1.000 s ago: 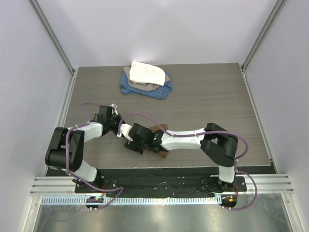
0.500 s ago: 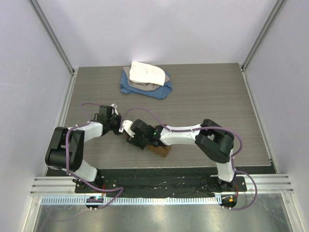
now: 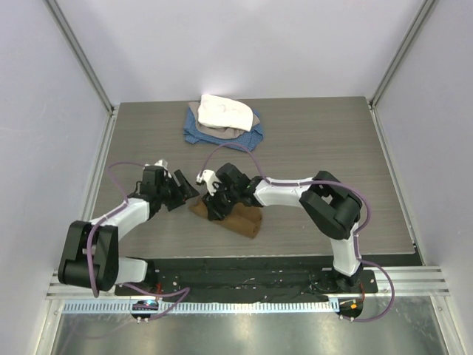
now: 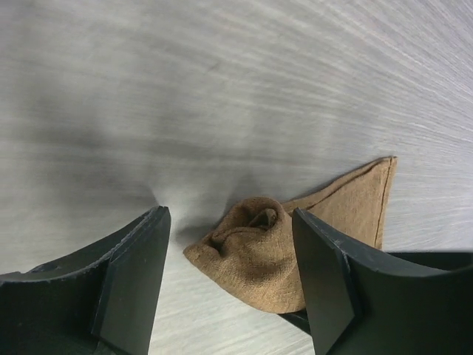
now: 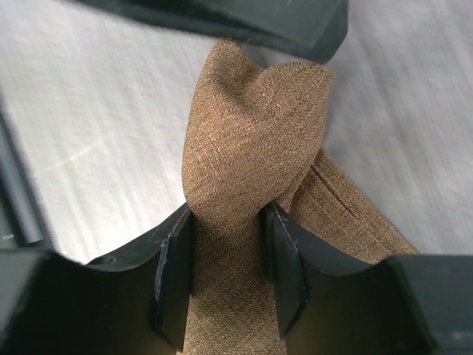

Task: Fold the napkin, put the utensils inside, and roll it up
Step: Roll the napkin with the utensil

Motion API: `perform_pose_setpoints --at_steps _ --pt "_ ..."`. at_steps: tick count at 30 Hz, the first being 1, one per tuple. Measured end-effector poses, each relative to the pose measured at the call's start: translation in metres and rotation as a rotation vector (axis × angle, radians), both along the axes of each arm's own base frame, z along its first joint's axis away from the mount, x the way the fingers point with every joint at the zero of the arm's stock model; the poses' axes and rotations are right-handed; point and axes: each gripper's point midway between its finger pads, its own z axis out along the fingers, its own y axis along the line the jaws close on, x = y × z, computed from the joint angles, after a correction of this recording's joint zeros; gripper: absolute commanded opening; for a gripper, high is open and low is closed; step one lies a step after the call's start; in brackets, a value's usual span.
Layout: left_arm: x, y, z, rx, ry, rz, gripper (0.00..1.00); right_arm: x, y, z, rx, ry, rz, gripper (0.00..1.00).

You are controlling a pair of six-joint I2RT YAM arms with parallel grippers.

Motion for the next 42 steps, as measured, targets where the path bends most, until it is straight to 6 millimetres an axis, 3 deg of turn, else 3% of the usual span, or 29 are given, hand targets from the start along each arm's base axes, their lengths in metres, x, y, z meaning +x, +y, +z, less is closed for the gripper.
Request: perform_pose_setpoints --at_steps 10,16,20,24,26,32,36,42 --pt "-0.033 0.0 0.006 -0.068 -0.074 0.024 0.72 -0.024 0.016 0.002 0.135 0.23 0.115 0.45" --pt "-0.04 -0.004 0.001 -0.097 -0.064 0.01 0.54 -0.024 0.02 0.002 0.166 0.302 0.138 0.45" --pt "-0.045 -0.008 -0.006 -0.117 -0.045 -0.005 0.34 -0.024 0.021 0.002 0.171 0.319 0.142 0.48" --pt "-0.046 -0.008 -0.009 -0.123 -0.036 -0.009 0.15 -0.025 0.02 0.003 0.173 0.332 0.138 0.66" --pt "-0.048 -0.01 -0.011 -0.128 -0.027 -0.018 0.07 -0.025 0.021 0.007 0.177 0.332 0.138 0.7" --pt "-0.046 -0.013 -0.015 -0.135 0.01 -0.038 0.0 -0.012 0.003 0.016 0.099 0.221 0.032 0.81" --pt "-0.044 -0.015 -0.015 -0.138 0.038 -0.044 0.0 -0.006 -0.02 0.04 0.031 0.035 -0.059 0.83" --pt "-0.042 -0.016 -0.016 -0.133 0.067 -0.049 0.0 -0.037 -0.028 0.076 -0.036 -0.231 -0.094 0.83"
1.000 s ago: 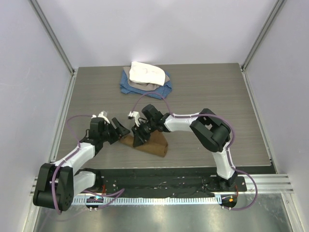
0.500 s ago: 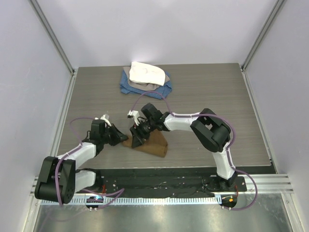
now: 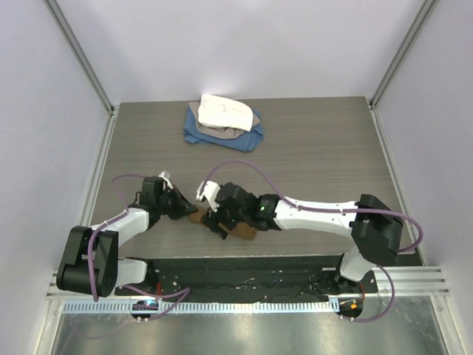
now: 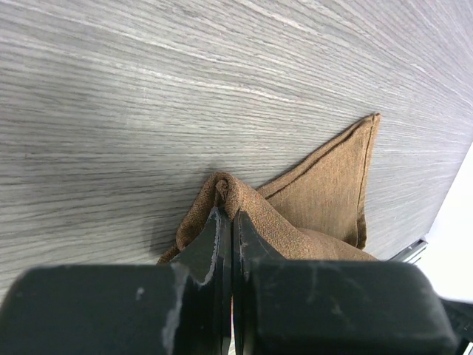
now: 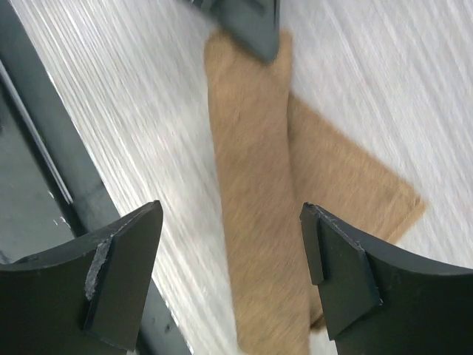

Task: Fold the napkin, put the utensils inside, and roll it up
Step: Roll the napkin with the utensil

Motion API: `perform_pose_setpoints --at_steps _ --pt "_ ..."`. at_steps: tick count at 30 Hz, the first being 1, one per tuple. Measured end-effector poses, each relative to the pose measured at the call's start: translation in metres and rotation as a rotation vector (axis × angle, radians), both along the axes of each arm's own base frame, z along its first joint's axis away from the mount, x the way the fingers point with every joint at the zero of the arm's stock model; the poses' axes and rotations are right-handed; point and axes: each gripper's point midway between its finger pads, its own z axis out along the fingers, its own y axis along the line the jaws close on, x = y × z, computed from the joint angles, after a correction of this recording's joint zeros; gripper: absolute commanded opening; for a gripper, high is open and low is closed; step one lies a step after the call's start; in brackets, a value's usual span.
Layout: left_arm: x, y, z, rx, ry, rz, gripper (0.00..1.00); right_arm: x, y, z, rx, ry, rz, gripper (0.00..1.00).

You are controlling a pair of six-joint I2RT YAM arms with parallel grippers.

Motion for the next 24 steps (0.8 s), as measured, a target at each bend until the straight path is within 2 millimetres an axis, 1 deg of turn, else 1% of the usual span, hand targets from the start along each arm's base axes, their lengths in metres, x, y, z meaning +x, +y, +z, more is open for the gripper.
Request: perform_pose_setpoints --at_steps 1,3,7,11,18,24 --pt "0.0 0.0 0.0 0.001 0.004 0.0 0.0 -0.007 -0.001 0.0 -0.017 -0.023 -0.002 0.84" --pt "-0.001 0.0 0.0 0.003 0.008 -0.001 0.0 -0.013 -0.011 -0.009 -0.069 -0.05 -0.023 0.84" --pt "-0.001 0.001 0.0 0.008 0.01 -0.007 0.0 -0.012 -0.042 -0.036 -0.192 -0.07 -0.086 0.84" --pt "-0.001 0.001 0.0 0.01 0.009 -0.009 0.0 -0.012 -0.061 -0.05 -0.263 -0.073 -0.111 0.82" --pt "-0.002 0.001 0.0 0.016 0.019 -0.009 0.0 -0.016 -0.067 -0.057 -0.272 -0.059 -0.138 0.82" --pt "-0.002 0.001 0.0 0.018 0.022 -0.01 0.0 -0.028 -0.073 -0.065 -0.293 -0.058 -0.132 0.83"
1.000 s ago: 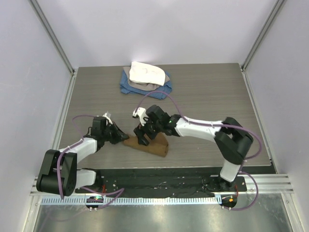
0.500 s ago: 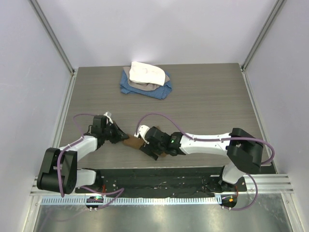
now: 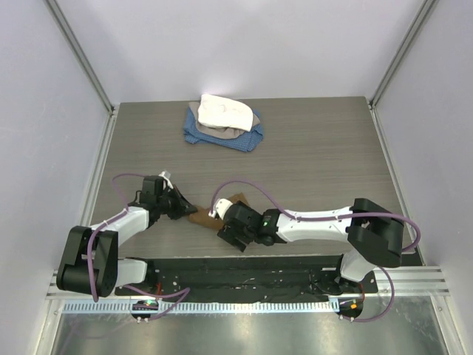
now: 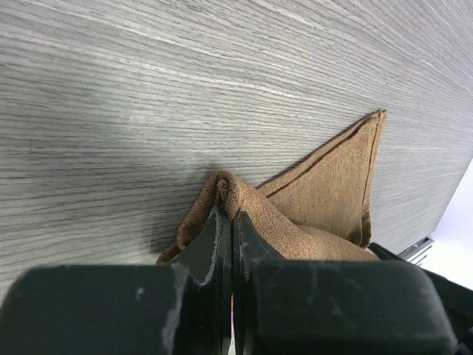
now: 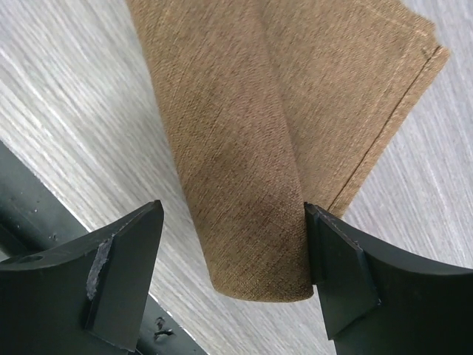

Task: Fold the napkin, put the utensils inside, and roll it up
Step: Roll the napkin with the utensil

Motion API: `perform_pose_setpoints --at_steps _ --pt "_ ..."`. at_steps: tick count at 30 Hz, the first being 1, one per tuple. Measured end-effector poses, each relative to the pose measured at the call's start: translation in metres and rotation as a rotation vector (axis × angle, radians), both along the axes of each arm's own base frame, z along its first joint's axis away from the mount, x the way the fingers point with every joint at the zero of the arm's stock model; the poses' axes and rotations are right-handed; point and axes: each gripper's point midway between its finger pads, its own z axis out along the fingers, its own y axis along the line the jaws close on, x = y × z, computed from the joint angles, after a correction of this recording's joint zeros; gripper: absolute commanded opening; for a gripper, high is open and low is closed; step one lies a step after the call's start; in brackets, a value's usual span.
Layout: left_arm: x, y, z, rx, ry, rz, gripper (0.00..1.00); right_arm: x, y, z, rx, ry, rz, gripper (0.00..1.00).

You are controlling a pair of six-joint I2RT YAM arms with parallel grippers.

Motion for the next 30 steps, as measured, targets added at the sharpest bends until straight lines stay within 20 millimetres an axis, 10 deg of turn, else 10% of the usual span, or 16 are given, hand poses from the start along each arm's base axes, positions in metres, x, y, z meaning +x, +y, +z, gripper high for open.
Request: perform_pose_setpoints --at_steps 20,30 --pt "-0.004 0.001 0.0 0.007 0.015 0.001 0.0 0.009 -0.013 -0.013 -0.04 0.055 -0.107 0.84" --pt "-0.004 0.001 0.0 0.008 0.016 0.0 0.0 -0.005 0.023 0.056 0.055 -0.038 -0.031 0.84"
